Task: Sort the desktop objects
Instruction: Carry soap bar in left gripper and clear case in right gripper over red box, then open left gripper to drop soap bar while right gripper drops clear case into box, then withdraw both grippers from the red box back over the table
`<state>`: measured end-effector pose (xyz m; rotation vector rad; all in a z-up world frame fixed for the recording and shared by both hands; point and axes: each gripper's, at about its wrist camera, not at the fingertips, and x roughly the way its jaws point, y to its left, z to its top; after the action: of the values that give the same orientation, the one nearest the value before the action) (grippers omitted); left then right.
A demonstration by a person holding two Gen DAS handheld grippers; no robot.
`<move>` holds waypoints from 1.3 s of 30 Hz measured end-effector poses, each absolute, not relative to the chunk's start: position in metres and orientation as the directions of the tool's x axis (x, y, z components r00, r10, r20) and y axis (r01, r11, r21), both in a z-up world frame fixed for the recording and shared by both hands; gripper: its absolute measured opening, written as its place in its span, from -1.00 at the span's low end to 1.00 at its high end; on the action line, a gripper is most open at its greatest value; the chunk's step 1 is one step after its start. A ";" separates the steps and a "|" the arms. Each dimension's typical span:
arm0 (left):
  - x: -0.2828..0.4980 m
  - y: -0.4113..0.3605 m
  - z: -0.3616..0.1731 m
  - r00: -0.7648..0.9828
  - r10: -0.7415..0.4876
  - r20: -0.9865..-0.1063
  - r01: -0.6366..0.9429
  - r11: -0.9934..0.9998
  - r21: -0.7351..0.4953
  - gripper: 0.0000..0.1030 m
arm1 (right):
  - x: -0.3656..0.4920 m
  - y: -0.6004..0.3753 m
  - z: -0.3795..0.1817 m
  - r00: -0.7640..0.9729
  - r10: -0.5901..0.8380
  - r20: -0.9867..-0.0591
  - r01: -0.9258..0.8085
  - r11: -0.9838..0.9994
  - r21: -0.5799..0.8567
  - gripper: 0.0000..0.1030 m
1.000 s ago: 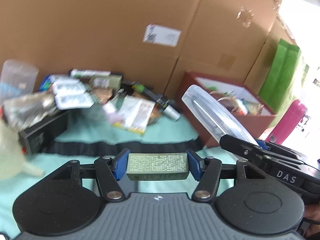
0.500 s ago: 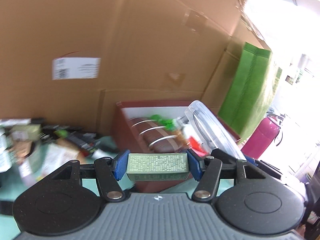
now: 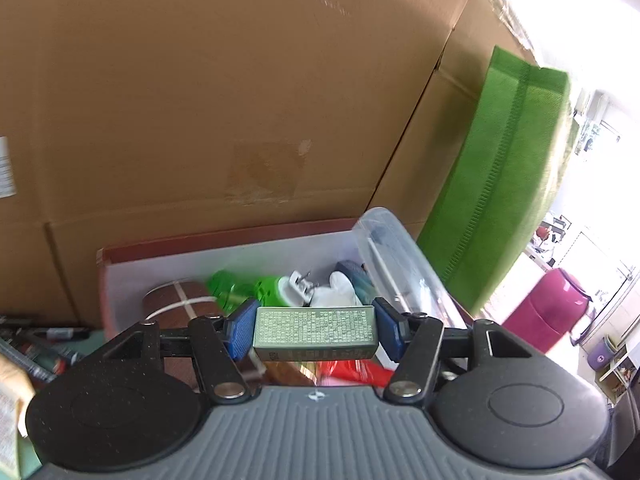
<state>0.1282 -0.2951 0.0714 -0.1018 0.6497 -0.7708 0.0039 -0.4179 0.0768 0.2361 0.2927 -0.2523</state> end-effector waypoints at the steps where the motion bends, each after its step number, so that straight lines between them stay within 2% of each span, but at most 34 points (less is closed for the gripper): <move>1: 0.132 -0.299 0.069 0.535 -0.675 -0.508 0.616 0.723 -0.313 0.23 | 0.012 -0.420 0.076 0.924 -0.215 -0.316 0.283 0.941 0.187 -0.16; 3: 0.135 -0.301 0.065 0.549 -0.679 -0.488 0.616 0.723 -0.313 0.30 | 0.027 -0.421 0.071 0.916 -0.224 -0.333 0.291 0.942 0.169 -0.15; 4: 0.134 -0.299 0.063 0.555 -0.684 -0.474 0.617 0.720 -0.316 0.53 | 0.034 -0.421 0.069 0.912 -0.230 -0.340 0.292 0.946 0.143 -0.15; 5: 0.133 -0.295 0.062 0.558 -0.693 -0.457 0.621 0.713 -0.324 0.78 | 0.038 -0.418 0.066 0.905 -0.242 -0.351 0.296 0.949 0.110 -0.08; 6: 0.131 -0.290 0.061 0.561 -0.703 -0.436 0.625 0.706 -0.334 0.87 | 0.040 -0.415 0.065 0.898 -0.254 -0.360 0.300 0.951 0.077 0.11; 7: 0.129 -0.285 0.060 0.568 -0.709 -0.418 0.627 0.702 -0.338 0.93 | 0.039 -0.411 0.064 0.897 -0.262 -0.357 0.298 0.953 0.050 0.19; 12: 0.117 -0.277 0.061 0.565 -0.697 -0.440 0.634 0.709 -0.309 0.94 | 0.030 -0.394 0.063 0.899 -0.261 -0.351 0.282 0.960 0.007 0.59; 15: 0.110 -0.280 0.062 0.578 -0.682 -0.448 0.636 0.721 -0.277 0.94 | 0.027 -0.387 0.070 0.903 -0.253 -0.348 0.271 0.962 0.003 0.69; 19: 0.098 -0.276 0.064 0.600 -0.661 -0.451 0.633 0.736 -0.238 0.94 | 0.017 -0.375 0.077 0.902 -0.261 -0.343 0.275 0.961 -0.008 0.72; 21: 0.092 -0.272 0.065 0.601 -0.660 -0.451 0.637 0.736 -0.229 0.94 | 0.009 -0.370 0.081 0.900 -0.268 -0.344 0.281 0.960 -0.013 0.80; 39: 0.037 -0.220 0.065 0.670 -0.555 -0.493 0.563 0.813 -0.150 0.94 | -0.044 -0.319 0.088 0.890 -0.221 -0.398 0.234 0.972 -0.015 0.80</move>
<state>0.0367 -0.2196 0.0654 0.0154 0.5506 -0.6299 -0.0435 -0.3193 0.0875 0.0333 0.4091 -0.2364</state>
